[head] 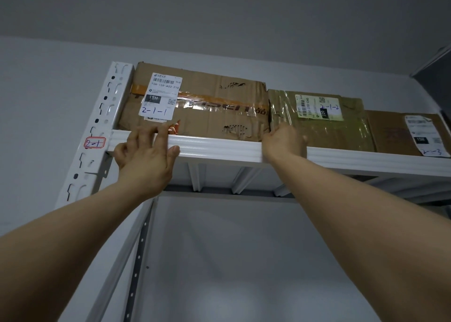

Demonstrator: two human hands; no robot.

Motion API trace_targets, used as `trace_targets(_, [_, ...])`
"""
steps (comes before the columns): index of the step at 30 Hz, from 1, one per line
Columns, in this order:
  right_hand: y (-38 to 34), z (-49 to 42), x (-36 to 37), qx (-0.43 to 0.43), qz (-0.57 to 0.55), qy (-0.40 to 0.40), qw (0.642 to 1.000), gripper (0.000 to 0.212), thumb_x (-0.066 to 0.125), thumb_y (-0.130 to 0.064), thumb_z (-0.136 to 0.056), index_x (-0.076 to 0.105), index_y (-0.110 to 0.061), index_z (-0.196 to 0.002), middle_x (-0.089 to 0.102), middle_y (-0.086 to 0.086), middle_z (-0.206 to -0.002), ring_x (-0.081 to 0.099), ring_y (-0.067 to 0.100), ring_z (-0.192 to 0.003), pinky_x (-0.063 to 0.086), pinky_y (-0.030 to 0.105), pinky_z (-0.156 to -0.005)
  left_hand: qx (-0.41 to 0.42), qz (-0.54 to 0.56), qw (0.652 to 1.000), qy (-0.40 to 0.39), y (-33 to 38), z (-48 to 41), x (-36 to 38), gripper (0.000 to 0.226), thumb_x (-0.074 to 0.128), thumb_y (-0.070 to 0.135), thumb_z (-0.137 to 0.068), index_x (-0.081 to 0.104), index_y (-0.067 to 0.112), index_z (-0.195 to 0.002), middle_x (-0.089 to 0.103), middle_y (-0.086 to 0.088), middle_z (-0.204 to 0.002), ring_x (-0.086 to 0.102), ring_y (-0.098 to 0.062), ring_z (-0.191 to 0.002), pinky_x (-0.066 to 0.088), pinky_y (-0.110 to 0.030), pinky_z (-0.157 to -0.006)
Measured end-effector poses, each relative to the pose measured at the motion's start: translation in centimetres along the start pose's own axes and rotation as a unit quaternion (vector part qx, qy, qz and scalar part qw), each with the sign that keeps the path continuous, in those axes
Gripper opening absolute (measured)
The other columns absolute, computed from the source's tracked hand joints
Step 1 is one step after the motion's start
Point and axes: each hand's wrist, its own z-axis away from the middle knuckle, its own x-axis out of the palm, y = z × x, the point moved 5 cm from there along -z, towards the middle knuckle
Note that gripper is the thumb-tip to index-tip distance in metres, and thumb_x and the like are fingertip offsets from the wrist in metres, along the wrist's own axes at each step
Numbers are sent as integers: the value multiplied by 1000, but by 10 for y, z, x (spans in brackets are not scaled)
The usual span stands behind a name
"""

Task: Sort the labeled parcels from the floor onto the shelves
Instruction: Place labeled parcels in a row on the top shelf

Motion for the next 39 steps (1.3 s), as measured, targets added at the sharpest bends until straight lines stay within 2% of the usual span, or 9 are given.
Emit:
trace_targets(12, [1, 1, -5, -3, -14, -20, 1000, 30, 58, -36, -97, 63, -12, -115, 62, 11, -124, 49, 34, -122, 48, 46, -98, -14, 0, 1000, -23, 2, 0, -1, 53, 32, 44, -102, 13, 29, -148, 16, -6, -156, 9, -30, -147, 15, -55, -113])
trace_targets(16, [5, 9, -8, -12, -34, -22, 999, 22, 60, -30, -96, 63, -13, -110, 60, 11, -124, 52, 33, -120, 48, 44, -98, -26, -1, 999, -39, 4, -1, 2, 55, 31, 42, -103, 10, 29, -151, 10, -7, -160, 2, -31, -149, 11, -57, -116])
trace_targets(23, [9, 21, -18, -29, -40, -44, 998, 12, 56, -23, -96, 62, -16, -103, 62, 9, -118, 53, 31, -117, 50, 44, -95, -40, 21, 997, -68, 13, -2, -2, 62, 44, 31, -101, 8, 28, -152, 3, -10, -161, 0, -35, -149, 11, -62, -116])
trace_targets(26, [14, 31, -25, -35, -41, -46, 997, 8, 54, -24, -96, 58, -20, -90, 64, 5, -108, 58, 28, -105, 50, 39, -83, -27, -11, 997, -65, 28, 11, -7, 60, 51, 30, -97, 19, 23, -148, 21, -17, -153, 19, -40, -141, 25, -60, -109])
trace_targets(28, [19, 42, -28, -33, -42, -54, 997, 15, 54, -28, -97, 53, -23, -84, 63, 1, -101, 59, 26, -98, 46, 36, -76, 1, -12, 1000, -22, 46, 26, -12, 46, 54, 26, -94, 37, 16, -136, 36, -19, -139, 36, -40, -125, 36, -56, -99])
trace_targets(30, [27, 55, -30, -32, -39, -71, 996, 20, 52, -34, -98, 51, -24, -80, 60, -3, -89, 59, 25, -93, 42, 34, -73, 26, 20, 999, -1, 69, 40, -14, 35, 50, 26, -96, 46, 12, -128, 45, -18, -126, 43, -36, -111, 41, -50, -90])
trace_targets(35, [55, 86, -44, -36, -7, -110, 993, 36, 47, -42, -99, 50, -21, -71, 56, 0, -77, 56, 25, -79, 33, 30, -58, 59, 147, 983, -91, 129, 75, -3, 19, 41, 29, -101, 53, 15, -105, 60, -8, -101, 56, -27, -91, 50, -44, -76])
trace_targets(37, [71, 97, -57, -18, -3, -114, 993, 42, 47, -44, -99, 47, -21, -65, 54, 2, -75, 55, 26, -77, 35, 30, -62, 57, 147, 979, -126, 154, 90, -3, 22, 39, 31, -102, 54, 15, -97, 64, -8, -90, 59, -30, -80, 49, -41, -67])
trace_targets(39, [90, 111, -73, -2, -4, -115, 993, 45, 48, -45, -98, 46, -20, -60, 53, 2, -70, 53, 26, -73, 34, 30, -63, 60, 166, 970, -164, 180, 111, -4, 25, 39, 32, -101, 58, 15, -95, 67, -6, -86, 61, -30, -81, 51, -41, -69])
